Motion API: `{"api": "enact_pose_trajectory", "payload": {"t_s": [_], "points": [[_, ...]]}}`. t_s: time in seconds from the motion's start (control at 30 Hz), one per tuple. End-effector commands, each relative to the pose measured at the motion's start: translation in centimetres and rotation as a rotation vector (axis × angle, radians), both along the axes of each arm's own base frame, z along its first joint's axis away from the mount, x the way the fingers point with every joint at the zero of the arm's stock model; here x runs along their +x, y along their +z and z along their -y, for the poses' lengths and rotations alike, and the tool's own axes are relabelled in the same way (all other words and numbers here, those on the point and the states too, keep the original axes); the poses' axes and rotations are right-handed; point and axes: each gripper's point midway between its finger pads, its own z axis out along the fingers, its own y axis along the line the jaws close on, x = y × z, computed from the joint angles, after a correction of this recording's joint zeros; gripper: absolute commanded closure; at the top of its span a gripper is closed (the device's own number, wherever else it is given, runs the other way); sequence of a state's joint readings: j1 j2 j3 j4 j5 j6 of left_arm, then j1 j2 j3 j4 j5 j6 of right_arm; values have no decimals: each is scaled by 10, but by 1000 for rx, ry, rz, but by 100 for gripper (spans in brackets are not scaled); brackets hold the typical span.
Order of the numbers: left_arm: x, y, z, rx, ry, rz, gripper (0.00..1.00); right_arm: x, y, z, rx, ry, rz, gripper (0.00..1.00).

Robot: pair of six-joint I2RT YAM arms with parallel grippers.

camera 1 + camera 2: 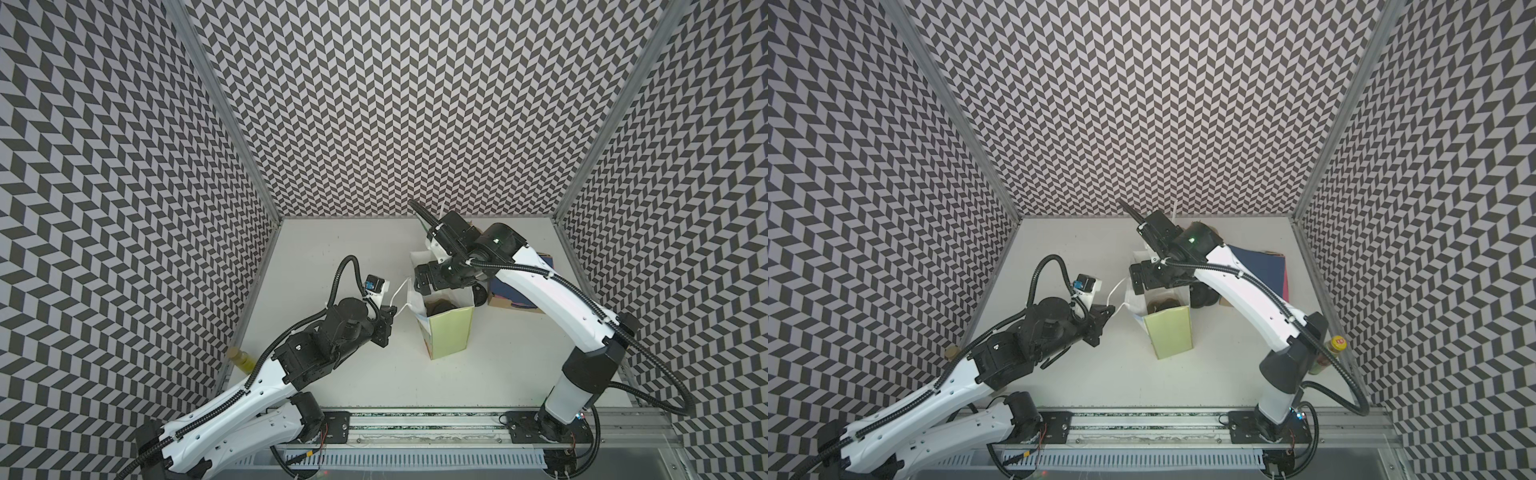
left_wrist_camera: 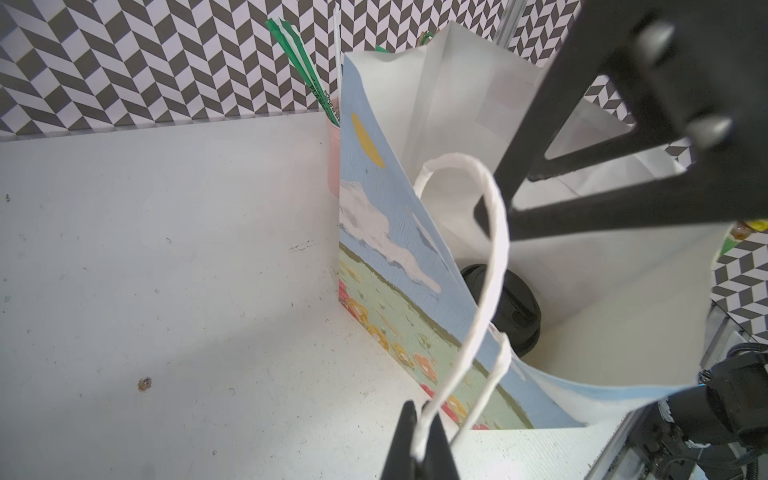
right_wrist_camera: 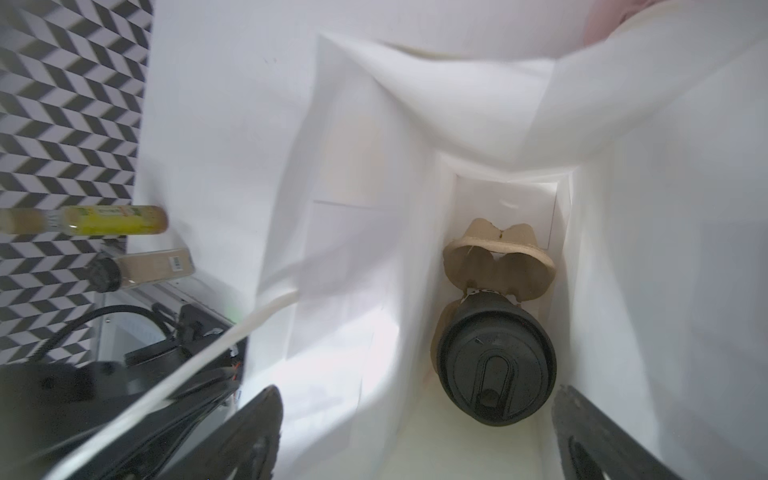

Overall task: Pack the takeout coffee
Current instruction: 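Lift the right gripper out of the bag while the left gripper releases the handle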

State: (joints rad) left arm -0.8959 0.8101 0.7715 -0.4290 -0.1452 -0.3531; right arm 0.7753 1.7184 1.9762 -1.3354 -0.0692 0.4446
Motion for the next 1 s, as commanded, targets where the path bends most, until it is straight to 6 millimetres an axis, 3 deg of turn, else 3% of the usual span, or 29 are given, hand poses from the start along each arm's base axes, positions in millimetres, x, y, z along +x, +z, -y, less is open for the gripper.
{"api": "enact_pose_trajectory", "payload": {"t_s": [0.0,0.1,0.23,0.3,0.37,0.6,0.73,0.83,0.97], "points": [[1,-6,-5,28,15,-9,96,1,39,6,80,-3,81,1],[1,-6,-5,28,17,-7,92,3,70,7,154,-4,132,1],[1,-2,-6,18,21,1,84,0,131,10,277,-11,256,0],[0,4,-8,-1,21,17,78,4,156,25,288,-68,344,1],[-2,11,-9,-28,14,33,72,11,168,45,260,-144,414,2],[-12,38,-4,-132,-34,73,55,49,177,109,264,-348,491,5],[-18,64,-8,-188,-52,126,48,88,169,145,318,-469,522,9],[-19,82,-22,-191,-17,184,41,118,143,162,376,-516,476,19],[-21,90,-47,-205,58,249,27,150,101,162,463,-509,415,27]]}}
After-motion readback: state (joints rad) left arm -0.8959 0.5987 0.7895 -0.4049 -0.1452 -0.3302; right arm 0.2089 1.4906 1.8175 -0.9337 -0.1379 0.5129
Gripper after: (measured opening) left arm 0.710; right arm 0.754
